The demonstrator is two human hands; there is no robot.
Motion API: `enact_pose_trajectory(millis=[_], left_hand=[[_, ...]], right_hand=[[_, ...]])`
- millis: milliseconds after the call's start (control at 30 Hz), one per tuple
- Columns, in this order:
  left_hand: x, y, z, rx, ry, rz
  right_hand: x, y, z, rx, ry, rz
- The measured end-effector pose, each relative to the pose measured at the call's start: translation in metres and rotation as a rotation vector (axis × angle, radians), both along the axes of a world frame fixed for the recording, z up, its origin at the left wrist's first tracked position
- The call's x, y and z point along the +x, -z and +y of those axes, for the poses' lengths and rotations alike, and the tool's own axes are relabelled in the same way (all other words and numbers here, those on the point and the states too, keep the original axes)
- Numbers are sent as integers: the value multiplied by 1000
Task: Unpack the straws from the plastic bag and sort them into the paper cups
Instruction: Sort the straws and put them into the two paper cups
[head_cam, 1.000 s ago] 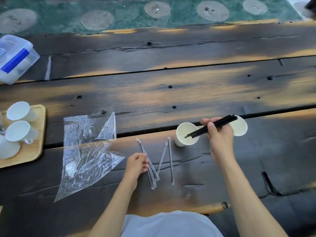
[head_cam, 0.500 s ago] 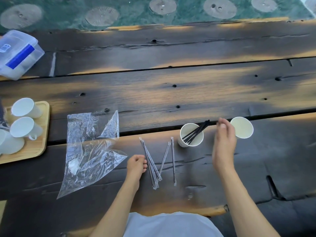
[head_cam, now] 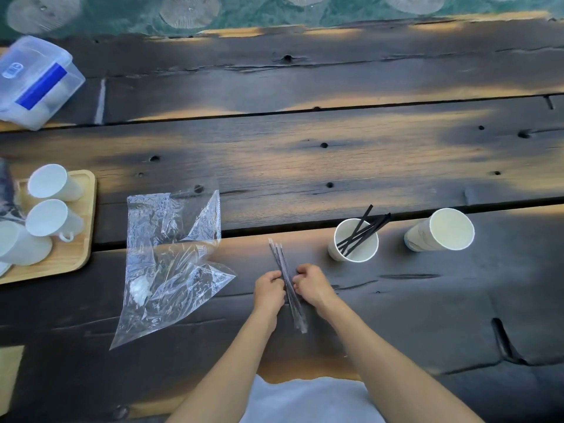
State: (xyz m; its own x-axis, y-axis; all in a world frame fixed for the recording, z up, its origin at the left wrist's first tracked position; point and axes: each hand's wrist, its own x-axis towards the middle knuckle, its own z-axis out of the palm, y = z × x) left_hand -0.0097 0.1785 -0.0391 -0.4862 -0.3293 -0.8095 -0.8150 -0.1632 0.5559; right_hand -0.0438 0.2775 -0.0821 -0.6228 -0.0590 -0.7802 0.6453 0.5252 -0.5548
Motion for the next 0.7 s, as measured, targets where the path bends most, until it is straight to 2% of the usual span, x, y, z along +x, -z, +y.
enact_pose_trajectory(millis=[100, 200, 267, 433, 533, 600, 700], left_hand=[[4, 8, 6, -71, 79, 35], [6, 11, 6, -100, 58, 40], [7, 8, 3, -65, 12, 54], [16, -3, -7, 88, -28, 98], [18, -17, -10, 258, -137, 150], [18, -30, -10, 407, -192, 201], [22, -47, -6, 547, -159, 255]], right_hand=[[1, -16, -15, 9, -8, 31], [3, -17, -15, 66, 42, 68], [4, -21, -15, 13, 120, 40], [4, -35, -13, -211, 227, -23], [6, -49, -17, -345, 314, -26], [8, -60, -17, -415, 330, -16], [11, -81, -7, -574, 286, -43]])
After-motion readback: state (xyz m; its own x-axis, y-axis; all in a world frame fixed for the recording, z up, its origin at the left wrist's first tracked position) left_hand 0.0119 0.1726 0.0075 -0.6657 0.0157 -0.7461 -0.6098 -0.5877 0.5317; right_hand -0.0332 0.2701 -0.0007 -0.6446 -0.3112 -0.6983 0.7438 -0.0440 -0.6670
